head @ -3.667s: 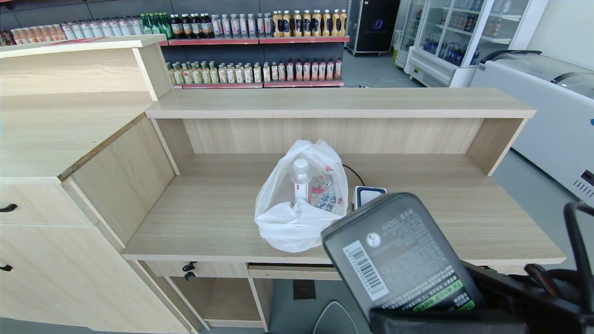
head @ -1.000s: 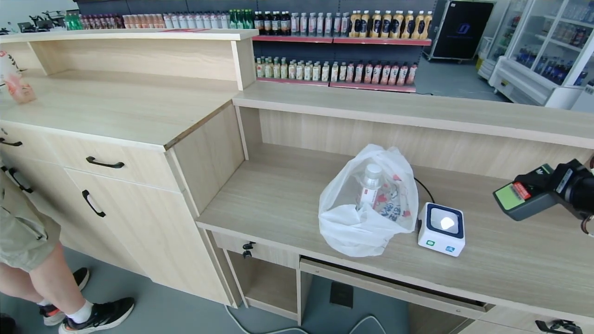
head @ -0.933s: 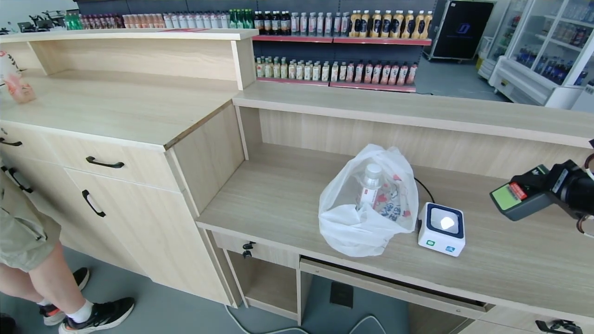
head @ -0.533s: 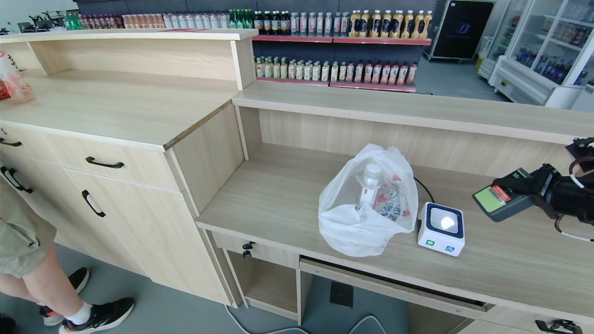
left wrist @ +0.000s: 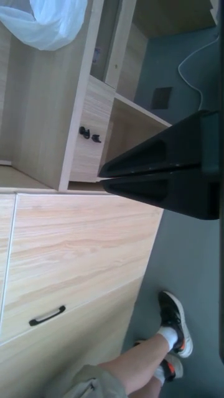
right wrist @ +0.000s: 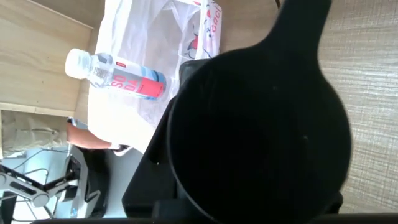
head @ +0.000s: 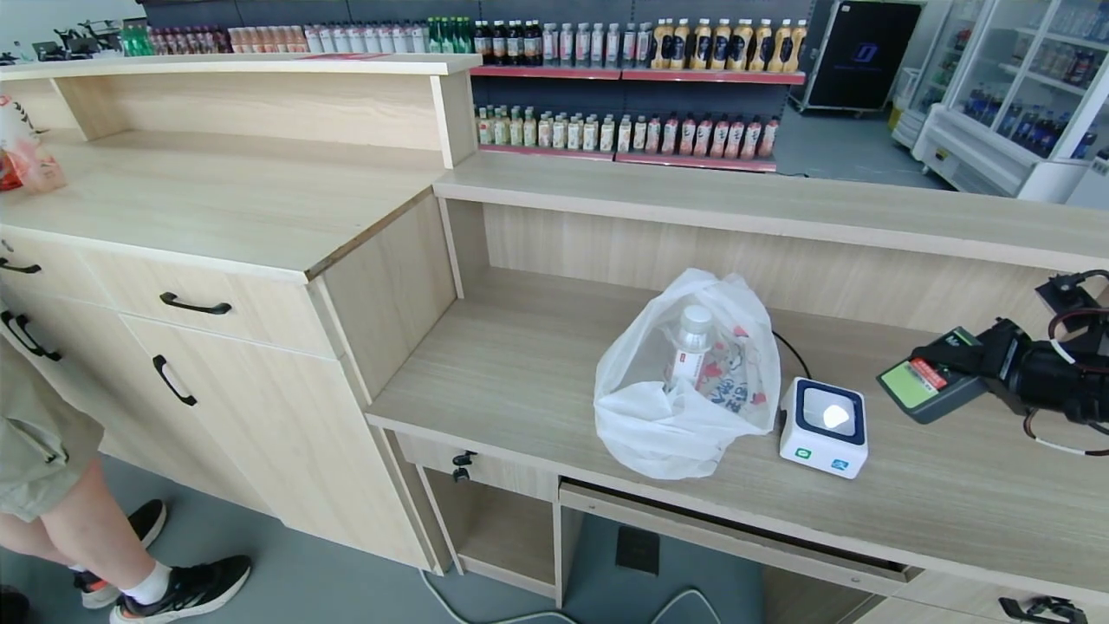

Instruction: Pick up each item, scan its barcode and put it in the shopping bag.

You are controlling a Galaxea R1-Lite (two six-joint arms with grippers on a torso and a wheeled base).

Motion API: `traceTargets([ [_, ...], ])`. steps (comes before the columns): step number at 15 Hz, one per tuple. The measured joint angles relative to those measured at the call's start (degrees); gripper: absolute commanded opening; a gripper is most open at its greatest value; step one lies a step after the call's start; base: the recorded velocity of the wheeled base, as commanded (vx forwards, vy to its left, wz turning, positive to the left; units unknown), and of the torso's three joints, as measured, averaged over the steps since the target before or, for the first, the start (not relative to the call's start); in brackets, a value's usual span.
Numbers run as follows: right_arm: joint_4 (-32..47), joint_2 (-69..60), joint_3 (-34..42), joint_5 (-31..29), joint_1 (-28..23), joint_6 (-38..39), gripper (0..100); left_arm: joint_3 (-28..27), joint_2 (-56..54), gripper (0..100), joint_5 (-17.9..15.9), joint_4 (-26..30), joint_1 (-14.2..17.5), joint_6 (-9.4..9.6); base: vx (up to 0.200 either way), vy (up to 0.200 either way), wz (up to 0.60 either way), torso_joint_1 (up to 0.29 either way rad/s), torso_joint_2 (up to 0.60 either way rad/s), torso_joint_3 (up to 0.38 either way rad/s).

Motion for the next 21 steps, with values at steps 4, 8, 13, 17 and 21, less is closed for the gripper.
traceTargets([
  [4,0.04,2.12,-1.79,0.21,0.06,-1.95,0,0.0,0.0,0,0.02,0.0,0.05,0.0,0.0,0.0,0.0,0.0,0.0,0.0],
  [8,0.01,3.94,-1.82,0.89,0.24,-3.67,0,0.0,0.0,0,0.02,0.0,0.02,0.0,0.0,0.0,0.0,0.0,0.0,0.0],
  [13,-1.77,5.34,-2.21,1.56,1.01,-3.67,0,0.0,0.0,0,0.0,0.0,0.0,0.0,0.0,0.0,0.0,0.0,0.0,0.0],
  [17,-1.91,5.67,-1.77,1.52,1.49,-3.69,0,0.0,0.0,0,0.02,0.0,0.05,0.0,0.0,0.0,0.0,0.0,0.0,0.0],
  [21,-3.04,6.28,-2.13,1.52,1.71,-3.67,0,0.0,0.0,0,0.02,0.0,0.0,0.0,0.0,0.0,0.0,0.0,0.0,0.0],
])
